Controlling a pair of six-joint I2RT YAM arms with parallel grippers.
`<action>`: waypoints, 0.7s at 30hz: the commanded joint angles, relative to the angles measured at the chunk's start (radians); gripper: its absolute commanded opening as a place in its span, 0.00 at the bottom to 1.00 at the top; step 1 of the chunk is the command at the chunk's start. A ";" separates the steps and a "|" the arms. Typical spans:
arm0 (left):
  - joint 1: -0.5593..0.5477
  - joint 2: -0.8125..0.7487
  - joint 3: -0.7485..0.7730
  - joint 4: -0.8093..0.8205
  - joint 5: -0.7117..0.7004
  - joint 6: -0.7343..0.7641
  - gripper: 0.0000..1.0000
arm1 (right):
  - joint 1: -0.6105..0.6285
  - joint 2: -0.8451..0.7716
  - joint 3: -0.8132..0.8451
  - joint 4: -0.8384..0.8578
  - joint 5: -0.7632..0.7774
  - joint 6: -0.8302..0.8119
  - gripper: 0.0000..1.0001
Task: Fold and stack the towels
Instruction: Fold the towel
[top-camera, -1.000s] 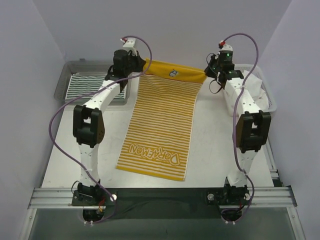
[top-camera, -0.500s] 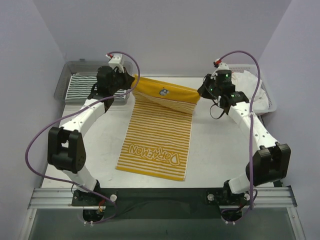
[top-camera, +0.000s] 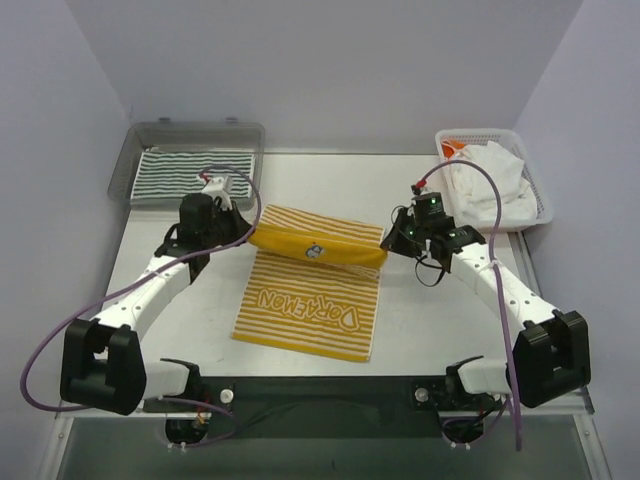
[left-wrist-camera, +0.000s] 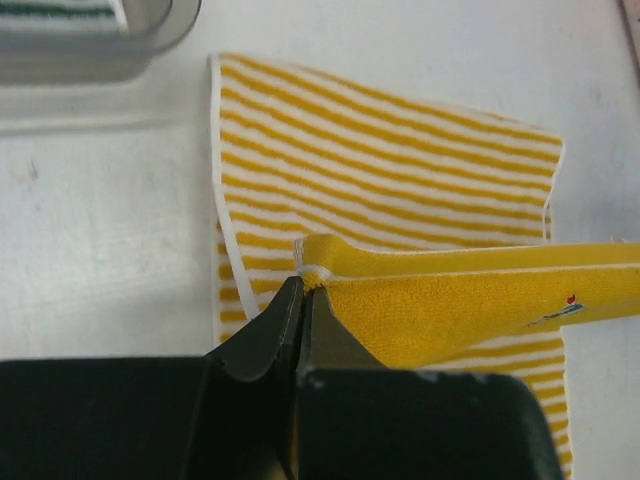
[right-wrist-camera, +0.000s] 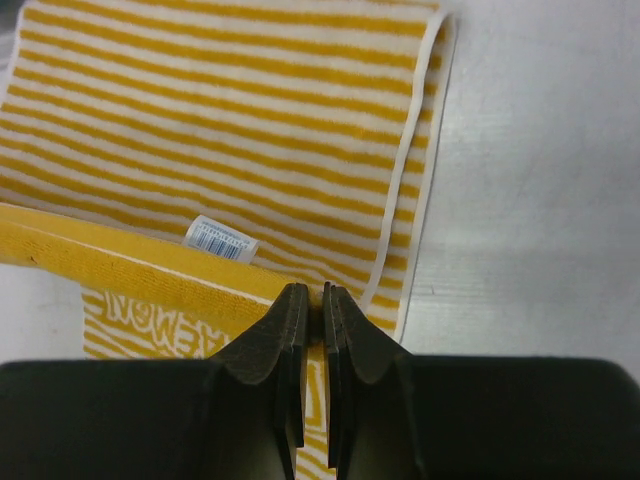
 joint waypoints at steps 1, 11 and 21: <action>0.050 -0.051 -0.083 -0.048 -0.067 -0.049 0.00 | -0.010 -0.016 -0.059 -0.099 0.041 0.040 0.00; 0.044 -0.001 -0.215 -0.104 -0.067 -0.125 0.00 | 0.057 0.142 -0.183 0.012 -0.117 0.156 0.00; 0.001 0.052 -0.287 -0.072 -0.045 -0.299 0.00 | -0.055 0.318 -0.140 0.009 -0.064 0.143 0.00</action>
